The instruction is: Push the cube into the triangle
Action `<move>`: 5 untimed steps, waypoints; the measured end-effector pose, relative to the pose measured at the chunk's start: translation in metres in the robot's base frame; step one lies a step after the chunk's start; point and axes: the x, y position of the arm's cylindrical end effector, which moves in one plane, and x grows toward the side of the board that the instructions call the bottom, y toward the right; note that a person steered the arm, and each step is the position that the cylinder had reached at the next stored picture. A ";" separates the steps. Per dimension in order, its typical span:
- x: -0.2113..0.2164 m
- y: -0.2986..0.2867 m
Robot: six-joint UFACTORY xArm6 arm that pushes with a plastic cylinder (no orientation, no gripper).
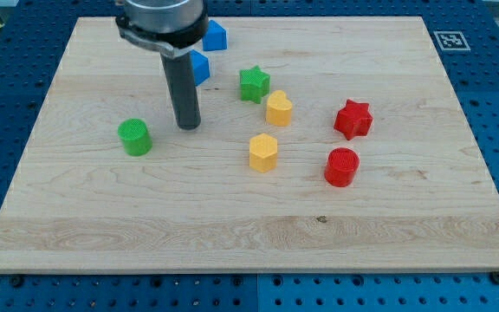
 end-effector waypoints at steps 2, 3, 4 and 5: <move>-0.033 0.000; -0.033 0.000; -0.036 0.000; -0.041 0.000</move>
